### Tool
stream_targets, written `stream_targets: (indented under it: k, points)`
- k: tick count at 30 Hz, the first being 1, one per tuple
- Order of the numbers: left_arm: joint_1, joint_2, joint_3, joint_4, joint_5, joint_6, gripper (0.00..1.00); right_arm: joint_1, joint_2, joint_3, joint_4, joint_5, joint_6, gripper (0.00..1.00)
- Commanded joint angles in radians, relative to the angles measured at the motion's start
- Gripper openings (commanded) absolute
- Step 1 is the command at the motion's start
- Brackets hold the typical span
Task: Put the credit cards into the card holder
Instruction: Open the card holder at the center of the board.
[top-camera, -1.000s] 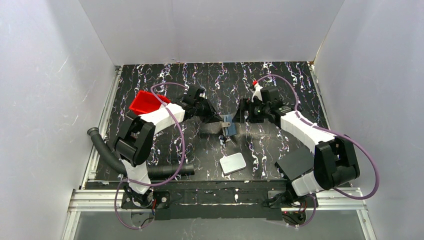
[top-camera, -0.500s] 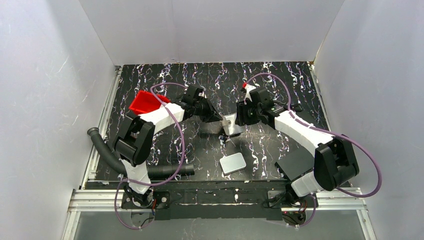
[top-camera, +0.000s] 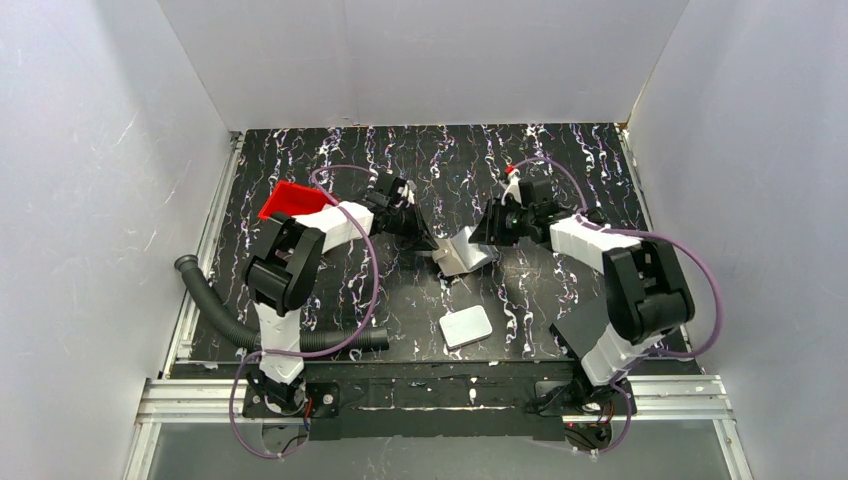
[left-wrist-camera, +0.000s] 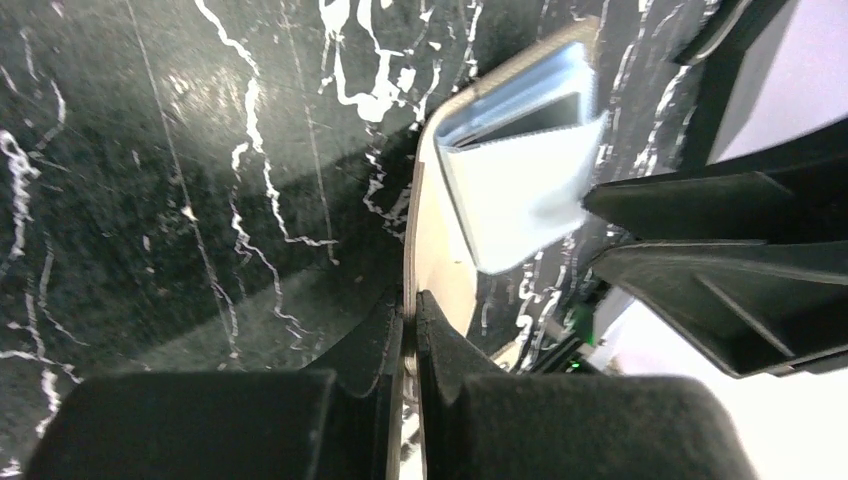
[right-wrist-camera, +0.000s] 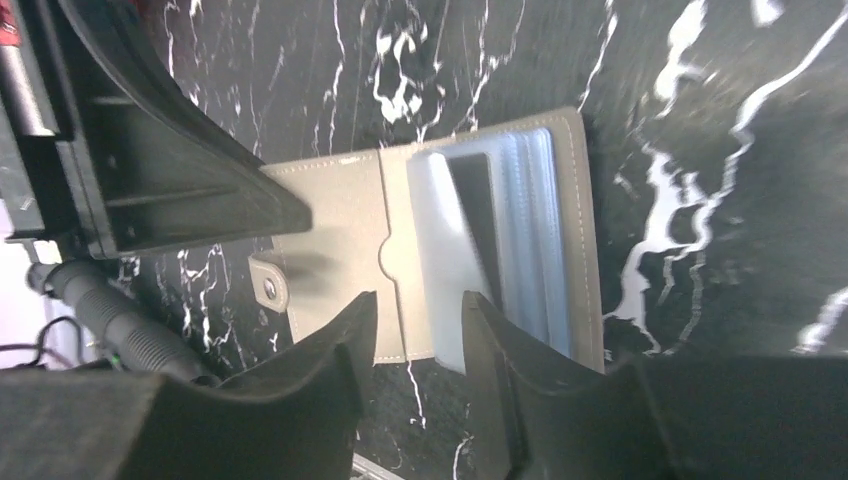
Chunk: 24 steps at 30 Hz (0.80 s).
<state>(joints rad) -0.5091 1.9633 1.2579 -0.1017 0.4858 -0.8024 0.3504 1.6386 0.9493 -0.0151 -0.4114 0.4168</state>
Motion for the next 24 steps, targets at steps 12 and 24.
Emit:
stream_targets:
  k: [12, 24]
  points:
    - [0.007, 0.047, 0.102, -0.178, -0.046, 0.227, 0.00, -0.054, 0.076, 0.001, 0.037, -0.142, -0.054, 0.66]
    - [0.007, 0.068, 0.100, -0.157, -0.029, 0.211, 0.00, -0.037, 0.107, -0.033, 0.197, -0.318, 0.079, 0.55]
